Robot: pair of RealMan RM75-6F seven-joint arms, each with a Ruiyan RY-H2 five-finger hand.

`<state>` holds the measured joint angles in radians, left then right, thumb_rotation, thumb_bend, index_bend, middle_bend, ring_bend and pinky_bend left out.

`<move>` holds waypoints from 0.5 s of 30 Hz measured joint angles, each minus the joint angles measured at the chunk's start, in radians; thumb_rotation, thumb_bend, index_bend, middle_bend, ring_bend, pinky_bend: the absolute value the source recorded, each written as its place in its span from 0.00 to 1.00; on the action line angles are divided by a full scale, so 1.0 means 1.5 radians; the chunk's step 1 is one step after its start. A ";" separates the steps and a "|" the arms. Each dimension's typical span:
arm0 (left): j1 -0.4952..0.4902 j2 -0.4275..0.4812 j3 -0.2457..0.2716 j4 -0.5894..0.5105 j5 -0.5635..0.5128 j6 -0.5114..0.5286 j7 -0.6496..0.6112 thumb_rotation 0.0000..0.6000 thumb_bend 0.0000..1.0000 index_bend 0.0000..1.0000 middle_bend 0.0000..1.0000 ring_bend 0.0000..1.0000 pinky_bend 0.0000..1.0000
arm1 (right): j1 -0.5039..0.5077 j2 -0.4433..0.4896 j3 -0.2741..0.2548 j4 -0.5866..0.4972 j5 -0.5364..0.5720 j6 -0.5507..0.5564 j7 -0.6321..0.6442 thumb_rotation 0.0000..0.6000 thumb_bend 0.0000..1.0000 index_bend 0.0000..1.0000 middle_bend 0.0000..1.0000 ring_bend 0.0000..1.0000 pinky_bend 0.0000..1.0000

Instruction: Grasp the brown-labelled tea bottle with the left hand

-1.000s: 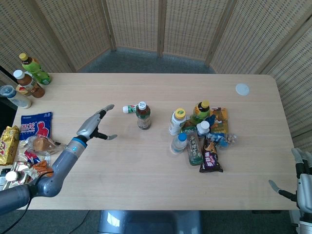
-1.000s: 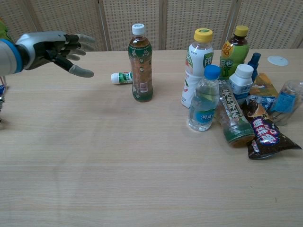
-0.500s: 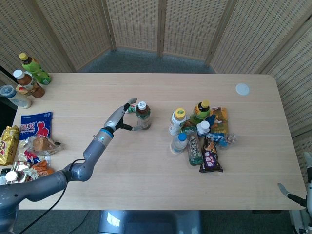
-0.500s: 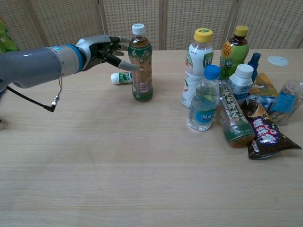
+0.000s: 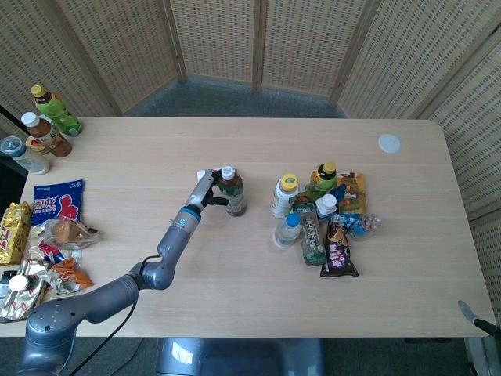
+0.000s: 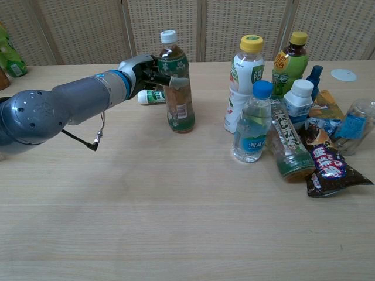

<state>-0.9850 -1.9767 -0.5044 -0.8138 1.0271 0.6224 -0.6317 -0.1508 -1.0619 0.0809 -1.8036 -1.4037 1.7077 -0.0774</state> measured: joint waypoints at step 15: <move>0.103 0.171 -0.002 -0.264 0.067 0.111 -0.031 1.00 0.38 0.64 0.67 0.60 0.45 | 0.019 -0.018 0.005 0.018 -0.011 -0.031 0.011 0.87 0.15 0.00 0.00 0.00 0.00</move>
<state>-0.8307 -1.7203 -0.5077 -1.2099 1.1279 0.7892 -0.6776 -0.1223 -1.0894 0.0885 -1.7768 -1.4203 1.6605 -0.0612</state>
